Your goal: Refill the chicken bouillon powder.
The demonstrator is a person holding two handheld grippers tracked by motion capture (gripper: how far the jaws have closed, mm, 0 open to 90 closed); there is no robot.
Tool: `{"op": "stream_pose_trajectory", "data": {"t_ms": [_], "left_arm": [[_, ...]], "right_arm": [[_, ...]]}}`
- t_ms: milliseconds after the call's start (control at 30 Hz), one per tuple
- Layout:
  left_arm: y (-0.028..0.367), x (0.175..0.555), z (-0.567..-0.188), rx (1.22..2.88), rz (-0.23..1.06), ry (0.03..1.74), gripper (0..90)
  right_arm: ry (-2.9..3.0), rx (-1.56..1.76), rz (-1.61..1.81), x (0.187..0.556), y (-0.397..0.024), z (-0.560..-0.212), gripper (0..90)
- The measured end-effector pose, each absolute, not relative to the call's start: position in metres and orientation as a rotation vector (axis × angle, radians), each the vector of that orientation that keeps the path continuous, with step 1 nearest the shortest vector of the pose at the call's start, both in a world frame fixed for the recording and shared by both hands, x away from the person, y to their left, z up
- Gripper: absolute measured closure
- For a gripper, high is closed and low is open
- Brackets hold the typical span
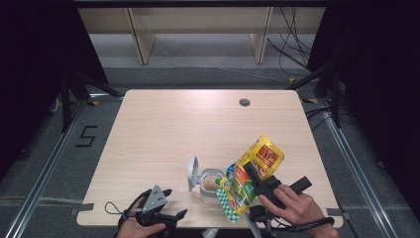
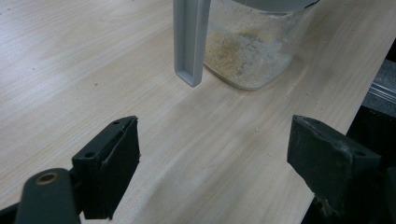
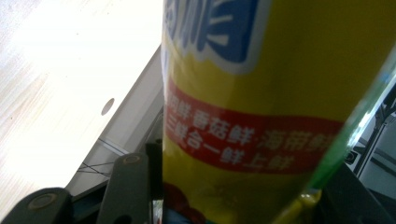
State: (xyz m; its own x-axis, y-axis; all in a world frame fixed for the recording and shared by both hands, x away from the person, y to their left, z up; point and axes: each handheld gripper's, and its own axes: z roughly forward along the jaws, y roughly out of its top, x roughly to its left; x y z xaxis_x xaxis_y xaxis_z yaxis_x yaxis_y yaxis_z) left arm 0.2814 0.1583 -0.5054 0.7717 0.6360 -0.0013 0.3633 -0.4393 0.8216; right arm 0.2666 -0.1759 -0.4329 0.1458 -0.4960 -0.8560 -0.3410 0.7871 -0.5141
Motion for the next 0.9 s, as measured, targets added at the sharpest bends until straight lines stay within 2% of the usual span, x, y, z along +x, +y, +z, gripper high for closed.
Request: {"op": "stream_pose_trajectory", "data": {"t_ms": [900], "left_arm": [[0.158, 0.2807, -0.5054, 2.07, 0.387, 0.755, 16.6]], "right_arm": [[1.489, -0.726, -0.136, 0.2673, -0.1762, -0.4318, 53.9]]}}
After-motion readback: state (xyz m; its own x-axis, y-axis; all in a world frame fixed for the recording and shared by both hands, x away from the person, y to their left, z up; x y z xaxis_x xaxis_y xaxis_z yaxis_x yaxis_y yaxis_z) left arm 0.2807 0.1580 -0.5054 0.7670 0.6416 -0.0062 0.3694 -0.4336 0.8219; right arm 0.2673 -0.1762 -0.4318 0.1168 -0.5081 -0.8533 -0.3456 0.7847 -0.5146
